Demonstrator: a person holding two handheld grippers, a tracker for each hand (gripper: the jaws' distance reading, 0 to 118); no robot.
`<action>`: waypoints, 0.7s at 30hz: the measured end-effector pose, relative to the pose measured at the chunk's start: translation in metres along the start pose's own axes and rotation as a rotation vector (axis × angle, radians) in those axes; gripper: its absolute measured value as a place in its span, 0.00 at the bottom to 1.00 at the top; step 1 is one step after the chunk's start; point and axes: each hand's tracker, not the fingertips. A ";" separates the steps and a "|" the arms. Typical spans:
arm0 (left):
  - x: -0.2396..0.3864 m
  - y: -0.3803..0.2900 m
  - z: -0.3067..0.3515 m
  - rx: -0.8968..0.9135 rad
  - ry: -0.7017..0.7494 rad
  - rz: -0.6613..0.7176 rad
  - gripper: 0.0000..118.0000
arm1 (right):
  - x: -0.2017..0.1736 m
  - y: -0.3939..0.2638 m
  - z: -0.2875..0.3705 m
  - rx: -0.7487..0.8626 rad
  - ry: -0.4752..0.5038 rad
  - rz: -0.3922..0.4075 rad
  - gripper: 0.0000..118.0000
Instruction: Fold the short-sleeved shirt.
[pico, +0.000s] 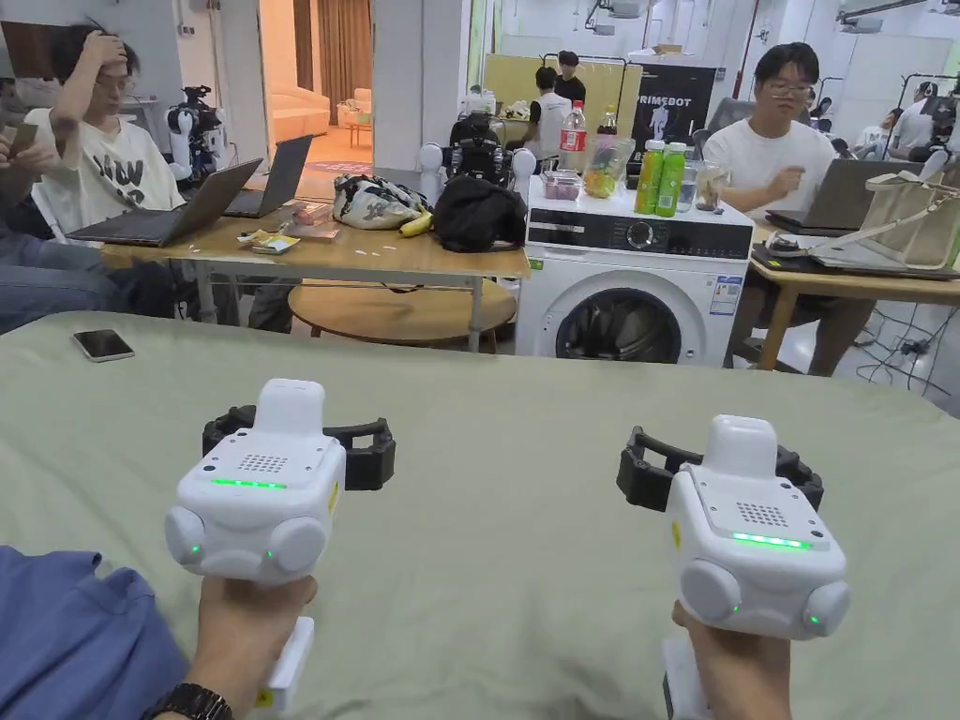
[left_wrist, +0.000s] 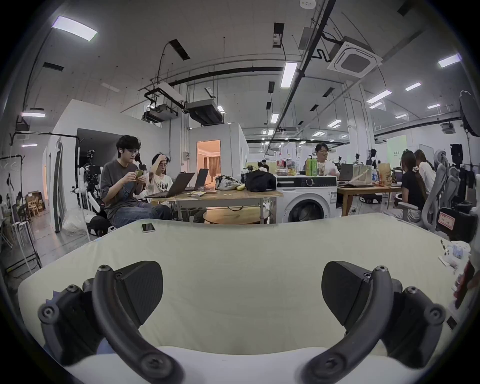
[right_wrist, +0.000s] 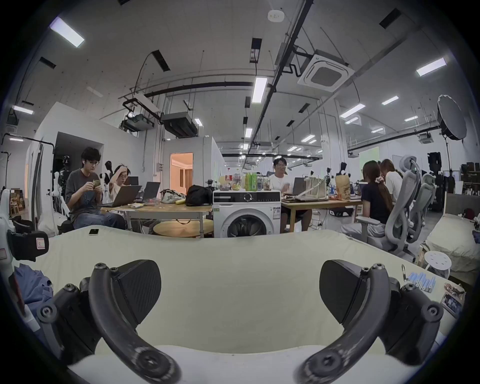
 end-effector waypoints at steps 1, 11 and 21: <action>0.001 0.000 0.000 -0.006 -0.009 -0.007 1.00 | 0.000 -0.001 0.000 -0.007 -0.001 0.001 1.00; -0.003 0.001 -0.005 -0.060 0.003 0.040 1.00 | 0.000 0.000 0.000 -0.034 0.004 0.018 1.00; -0.007 0.001 -0.006 -0.079 0.000 0.077 1.00 | -0.004 -0.009 -0.003 -0.091 0.001 0.031 1.00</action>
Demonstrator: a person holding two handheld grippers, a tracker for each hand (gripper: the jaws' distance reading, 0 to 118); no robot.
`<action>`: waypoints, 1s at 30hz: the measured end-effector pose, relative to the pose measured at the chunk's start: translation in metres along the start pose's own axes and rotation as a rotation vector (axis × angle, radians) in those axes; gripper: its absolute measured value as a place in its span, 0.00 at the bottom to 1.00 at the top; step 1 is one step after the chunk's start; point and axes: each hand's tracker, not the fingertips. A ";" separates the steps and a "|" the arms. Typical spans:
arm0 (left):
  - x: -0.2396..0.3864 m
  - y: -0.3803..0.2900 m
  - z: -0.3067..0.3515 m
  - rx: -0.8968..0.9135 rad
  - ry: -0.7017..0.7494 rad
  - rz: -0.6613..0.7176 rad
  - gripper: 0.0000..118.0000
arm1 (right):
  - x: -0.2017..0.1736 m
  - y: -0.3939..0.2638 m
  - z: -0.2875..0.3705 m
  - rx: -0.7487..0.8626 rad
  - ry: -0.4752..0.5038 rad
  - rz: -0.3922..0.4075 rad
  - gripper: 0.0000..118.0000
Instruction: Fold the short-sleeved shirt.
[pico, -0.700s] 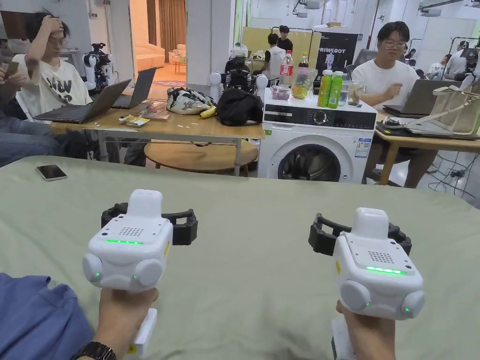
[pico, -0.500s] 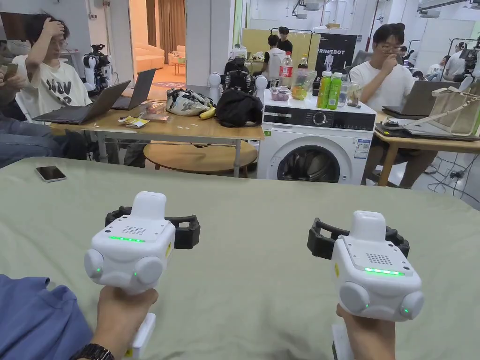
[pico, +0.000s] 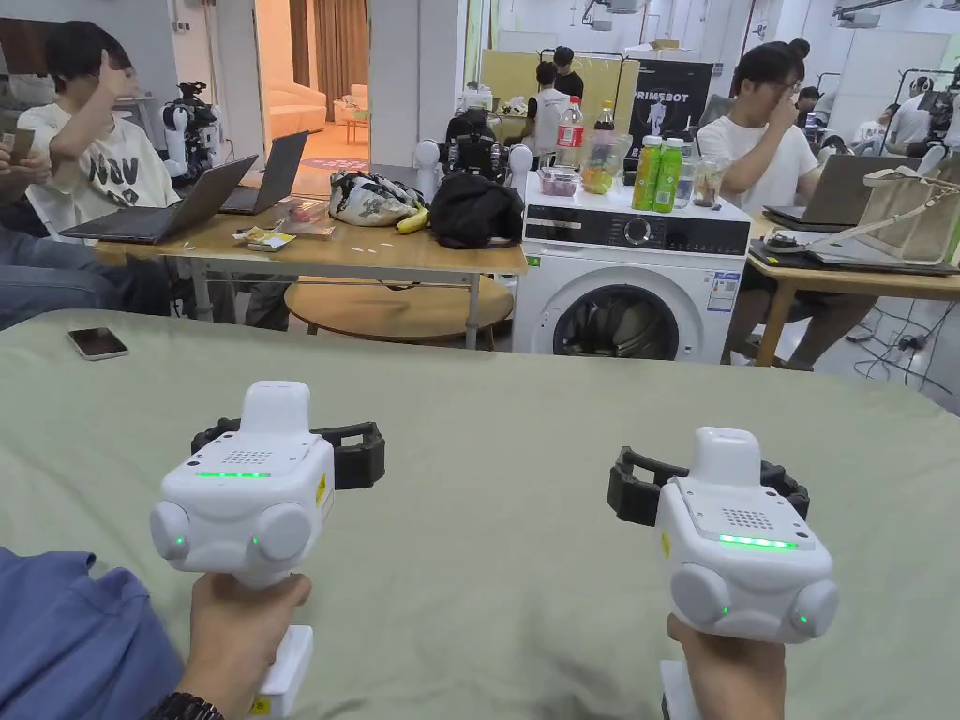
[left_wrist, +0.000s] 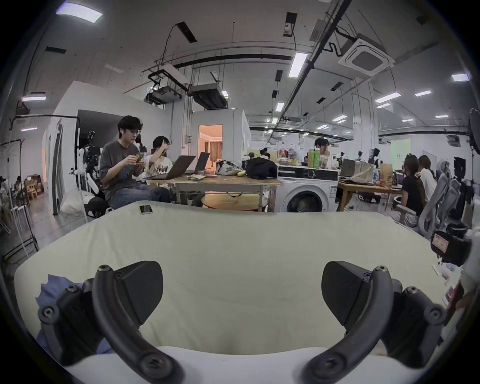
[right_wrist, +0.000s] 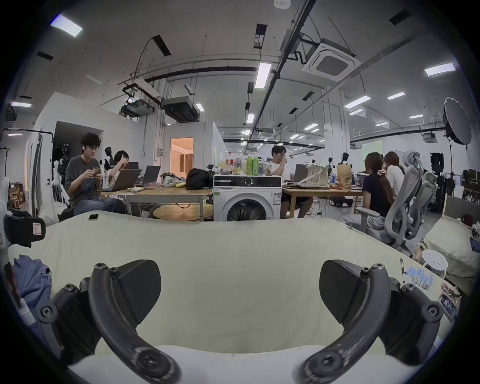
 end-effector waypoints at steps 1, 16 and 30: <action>0.000 0.000 0.000 0.001 -0.001 -0.001 1.00 | 0.000 -0.001 0.000 -0.004 0.000 0.002 1.00; 0.001 -0.003 0.004 -0.015 0.009 -0.040 1.00 | 0.003 -0.002 0.001 -0.025 0.002 -0.014 1.00; -0.001 -0.010 0.008 -0.012 -0.004 -0.020 1.00 | -0.001 -0.009 0.004 -0.035 -0.004 0.021 1.00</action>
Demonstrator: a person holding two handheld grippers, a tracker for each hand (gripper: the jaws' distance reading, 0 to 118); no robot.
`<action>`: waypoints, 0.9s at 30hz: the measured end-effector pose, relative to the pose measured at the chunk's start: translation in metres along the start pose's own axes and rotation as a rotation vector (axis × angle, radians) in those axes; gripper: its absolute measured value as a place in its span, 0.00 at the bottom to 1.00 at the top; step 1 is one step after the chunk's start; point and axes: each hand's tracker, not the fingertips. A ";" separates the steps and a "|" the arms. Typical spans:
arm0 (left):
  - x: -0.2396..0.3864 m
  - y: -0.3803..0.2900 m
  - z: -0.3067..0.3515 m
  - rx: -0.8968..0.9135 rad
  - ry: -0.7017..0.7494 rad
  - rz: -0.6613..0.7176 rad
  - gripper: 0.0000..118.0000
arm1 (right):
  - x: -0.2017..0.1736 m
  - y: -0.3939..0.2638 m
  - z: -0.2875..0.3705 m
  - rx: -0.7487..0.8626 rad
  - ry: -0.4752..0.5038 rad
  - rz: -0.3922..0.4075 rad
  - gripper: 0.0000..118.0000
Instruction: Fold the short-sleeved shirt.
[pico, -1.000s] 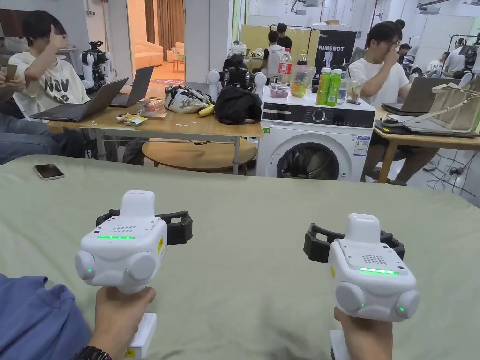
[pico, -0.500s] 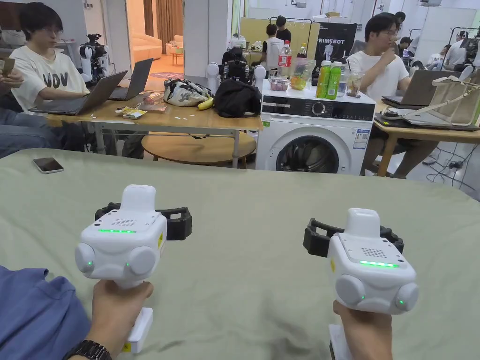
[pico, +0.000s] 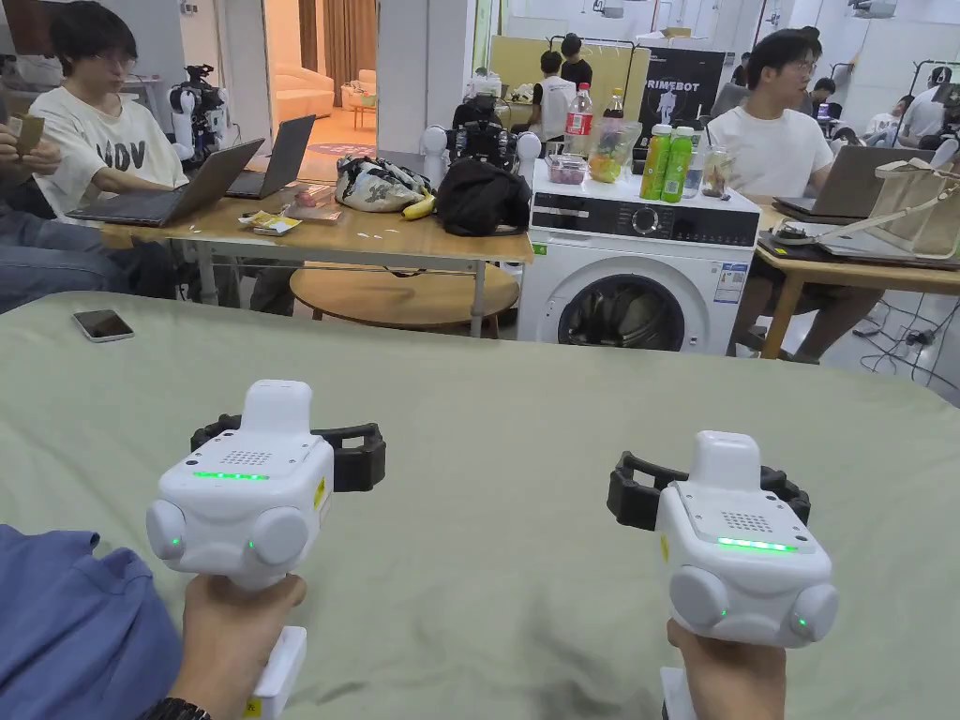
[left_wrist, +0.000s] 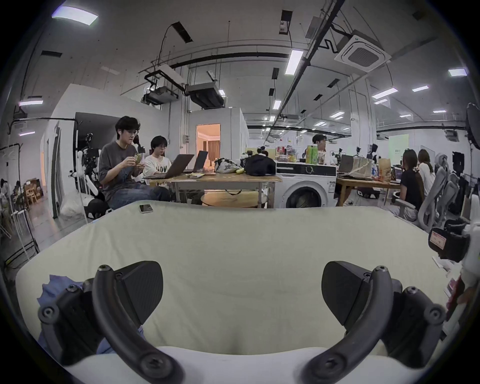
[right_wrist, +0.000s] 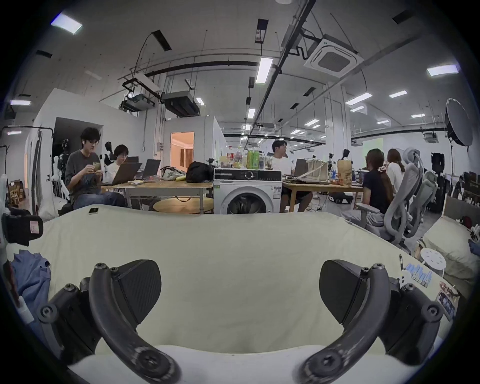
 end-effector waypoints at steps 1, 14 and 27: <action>0.000 0.000 0.000 0.002 0.000 0.002 1.00 | 0.000 0.000 0.000 -0.001 0.001 0.002 1.00; 0.000 0.001 0.012 0.065 0.016 -0.006 1.00 | 0.000 0.003 0.010 0.028 -0.003 -0.024 1.00; -0.001 -0.001 0.018 0.096 0.013 0.012 1.00 | -0.004 -0.005 0.015 0.040 -0.004 0.006 1.00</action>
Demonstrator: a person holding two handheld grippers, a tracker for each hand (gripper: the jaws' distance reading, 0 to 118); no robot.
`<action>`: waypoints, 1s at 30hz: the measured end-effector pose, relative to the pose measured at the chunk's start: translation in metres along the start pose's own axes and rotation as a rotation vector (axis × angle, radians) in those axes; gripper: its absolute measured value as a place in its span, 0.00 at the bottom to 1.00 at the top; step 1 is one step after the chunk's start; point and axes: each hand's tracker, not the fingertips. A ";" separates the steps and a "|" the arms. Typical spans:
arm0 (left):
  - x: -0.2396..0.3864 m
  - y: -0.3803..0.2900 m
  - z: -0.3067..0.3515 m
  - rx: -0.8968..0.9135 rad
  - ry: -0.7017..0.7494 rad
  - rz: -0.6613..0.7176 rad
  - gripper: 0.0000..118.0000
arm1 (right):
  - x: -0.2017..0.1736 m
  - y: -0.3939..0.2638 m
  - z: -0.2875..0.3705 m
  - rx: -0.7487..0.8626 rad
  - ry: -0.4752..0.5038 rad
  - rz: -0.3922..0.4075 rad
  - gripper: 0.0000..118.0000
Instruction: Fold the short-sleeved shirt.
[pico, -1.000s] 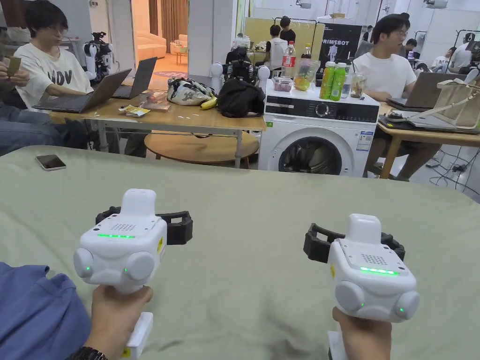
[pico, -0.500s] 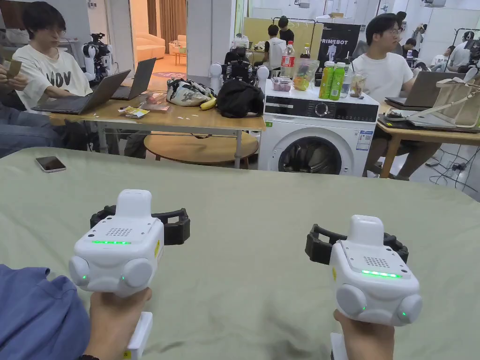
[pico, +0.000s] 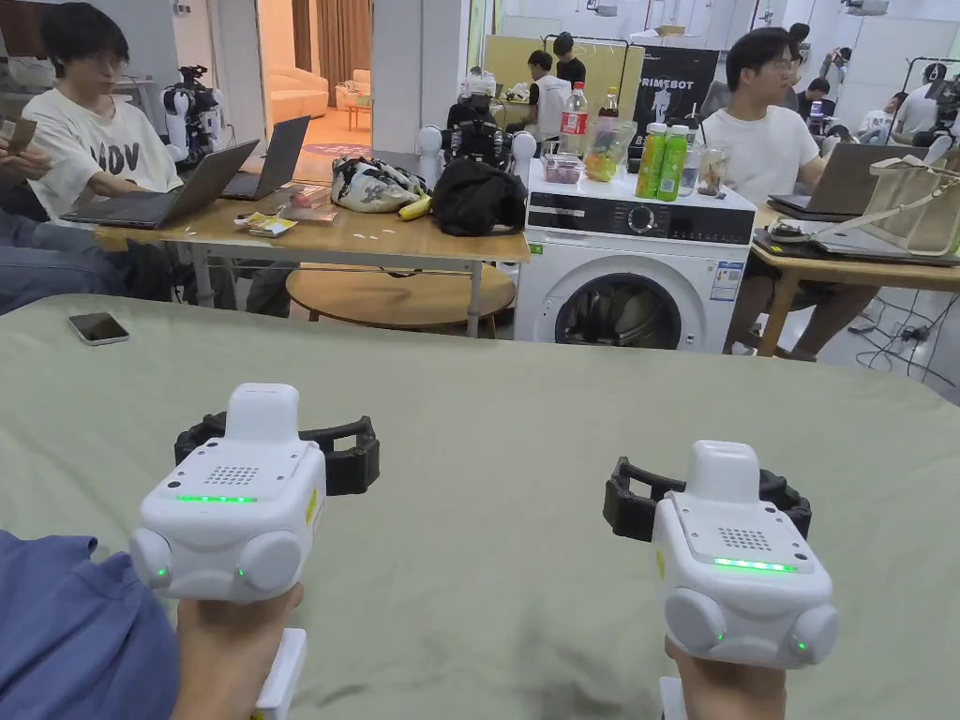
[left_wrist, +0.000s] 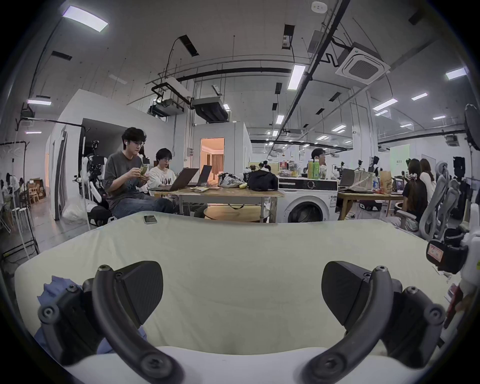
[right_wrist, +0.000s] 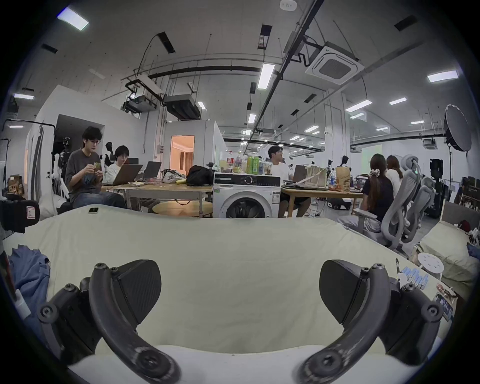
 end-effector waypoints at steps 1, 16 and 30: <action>0.001 0.000 0.000 -0.002 0.001 -0.001 1.00 | 0.000 0.000 0.000 0.001 0.000 -0.002 1.00; 0.000 -0.002 -0.002 -0.012 0.003 -0.016 1.00 | -0.001 0.002 0.001 0.005 -0.017 0.004 1.00; 0.005 -0.002 0.012 0.052 0.046 -0.058 0.00 | 0.001 0.003 0.017 0.080 -0.026 -0.018 0.00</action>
